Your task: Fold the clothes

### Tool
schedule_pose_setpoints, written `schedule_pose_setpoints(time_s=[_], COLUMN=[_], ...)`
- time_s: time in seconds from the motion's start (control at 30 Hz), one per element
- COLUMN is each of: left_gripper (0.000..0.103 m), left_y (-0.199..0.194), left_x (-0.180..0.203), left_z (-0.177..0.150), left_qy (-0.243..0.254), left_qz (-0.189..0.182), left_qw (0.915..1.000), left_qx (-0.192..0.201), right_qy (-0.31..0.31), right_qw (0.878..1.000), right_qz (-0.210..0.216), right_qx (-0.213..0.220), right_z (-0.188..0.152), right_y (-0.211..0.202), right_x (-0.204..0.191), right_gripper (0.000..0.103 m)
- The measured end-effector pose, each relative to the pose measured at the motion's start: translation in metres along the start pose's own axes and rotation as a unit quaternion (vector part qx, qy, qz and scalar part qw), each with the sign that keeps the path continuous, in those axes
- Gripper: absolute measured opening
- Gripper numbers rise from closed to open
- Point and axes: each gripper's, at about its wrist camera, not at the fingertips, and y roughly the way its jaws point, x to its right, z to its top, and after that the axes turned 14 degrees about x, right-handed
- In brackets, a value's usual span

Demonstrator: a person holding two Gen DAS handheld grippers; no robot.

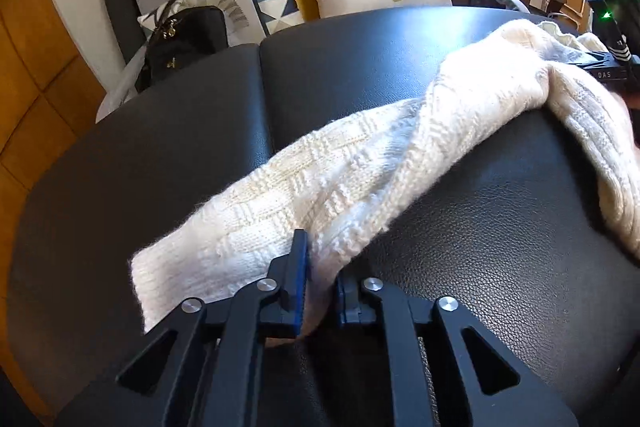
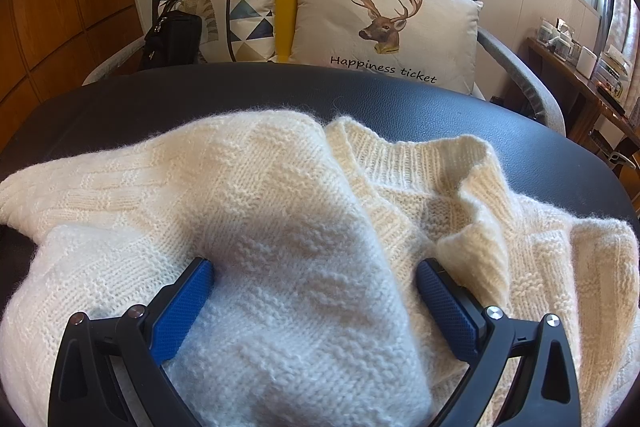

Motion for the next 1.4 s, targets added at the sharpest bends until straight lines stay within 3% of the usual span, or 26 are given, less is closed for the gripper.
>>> schedule_pose_setpoints(time_s=[0.2,0.4,0.47,0.57,0.63,0.77,0.83,1.0,1.17,1.3,1.4], left_gripper=[0.009,0.009,0.009,0.009,0.009,0.01,0.01,0.017,0.018,0.018,0.018], left_y=[-0.007,-0.048,-0.046,-0.019,0.018,0.07,0.073,0.072,0.07,0.048,0.038], left_x=[-0.012,-0.036,-0.048,-0.064,-0.073,-0.085,-0.085,-0.084,-0.083,-0.076,-0.06], left_z=[0.012,0.04,0.046,0.051,0.046,0.034,0.037,0.039,0.04,0.046,0.044], left_qy=[-0.043,-0.121,-0.142,-0.137,-0.118,-0.11,-0.131,-0.119,-0.107,-0.117,-0.144], left_qz=[-0.041,-0.126,-0.128,-0.094,-0.055,0.004,0.009,0.051,0.094,0.174,0.152], left_qw=[0.9982,0.9847,0.9816,0.9854,0.9884,0.9838,0.983,0.9832,0.9814,0.9732,0.9755], left_qx=[-0.008,0.004,-0.006,-0.036,-0.078,-0.141,-0.128,-0.129,-0.128,-0.094,-0.067], right_qy=[0.001,0.0,0.0,0.0,0.0,0.001,0.001,0.004,0.005,0.004,0.002], right_qw=[1.0,1.0,1.0,1.0,1.0,1.0,1.0,1.0,1.0,1.0,1.0], right_qz=[0.0,0.0,0.001,0.001,0.001,0.003,0.003,0.006,0.007,0.007,0.005], right_qx=[0.0,-0.001,-0.001,-0.001,-0.001,-0.002,-0.001,-0.002,-0.002,-0.002,-0.003], right_z=[0.0,0.0,0.0,0.001,0.001,0.003,0.003,0.005,0.007,0.008,0.008], right_y=[0.0,0.0,0.0,-0.001,-0.001,-0.001,-0.001,-0.001,-0.001,-0.002,-0.002], right_x=[0.001,0.0,0.0,0.001,0.001,0.001,0.001,0.002,0.002,0.001,0.001], right_gripper=[0.103,0.103,0.103,0.103,0.103,0.103,0.103,0.103,0.103,0.103,0.103])
